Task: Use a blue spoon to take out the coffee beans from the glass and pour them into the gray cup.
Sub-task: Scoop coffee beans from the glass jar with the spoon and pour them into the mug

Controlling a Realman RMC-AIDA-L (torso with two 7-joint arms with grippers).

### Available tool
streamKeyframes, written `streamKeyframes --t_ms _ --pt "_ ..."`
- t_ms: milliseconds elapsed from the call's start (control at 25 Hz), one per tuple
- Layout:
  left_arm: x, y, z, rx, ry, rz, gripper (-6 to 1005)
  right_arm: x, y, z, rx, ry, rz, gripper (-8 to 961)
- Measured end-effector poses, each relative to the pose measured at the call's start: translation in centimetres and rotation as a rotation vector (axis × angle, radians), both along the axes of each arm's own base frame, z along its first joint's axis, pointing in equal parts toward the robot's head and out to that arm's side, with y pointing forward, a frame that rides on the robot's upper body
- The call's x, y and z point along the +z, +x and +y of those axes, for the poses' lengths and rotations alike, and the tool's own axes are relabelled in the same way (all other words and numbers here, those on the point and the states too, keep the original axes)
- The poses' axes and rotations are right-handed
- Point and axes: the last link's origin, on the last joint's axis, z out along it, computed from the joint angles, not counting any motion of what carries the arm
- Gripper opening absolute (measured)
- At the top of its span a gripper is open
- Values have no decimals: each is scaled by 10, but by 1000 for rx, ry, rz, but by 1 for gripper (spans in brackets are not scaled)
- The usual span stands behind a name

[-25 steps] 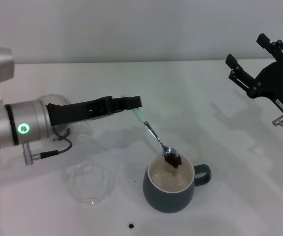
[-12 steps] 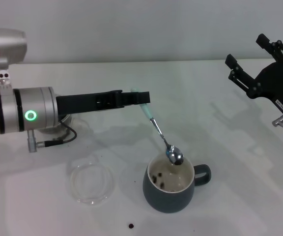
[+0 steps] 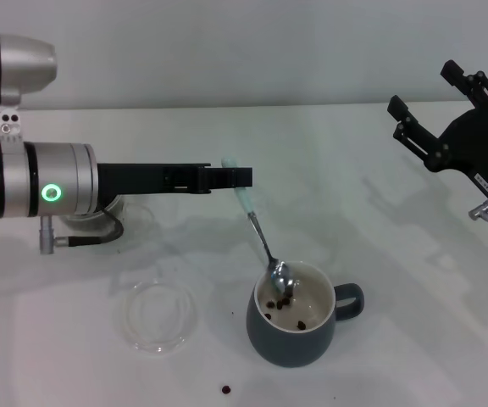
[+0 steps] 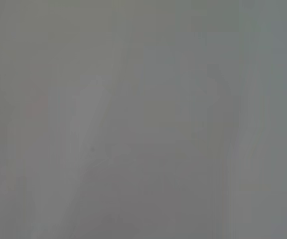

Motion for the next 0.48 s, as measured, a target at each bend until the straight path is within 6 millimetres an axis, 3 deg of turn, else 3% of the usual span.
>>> streamKeyframes --t_ms 160,480 --pt "5 2 1 -19 18 7 140 0 0 0 0 -1 0 846" --pt "44 1 -4 -15 130 -14 140 -1 0 -1 0 -2 0 846"
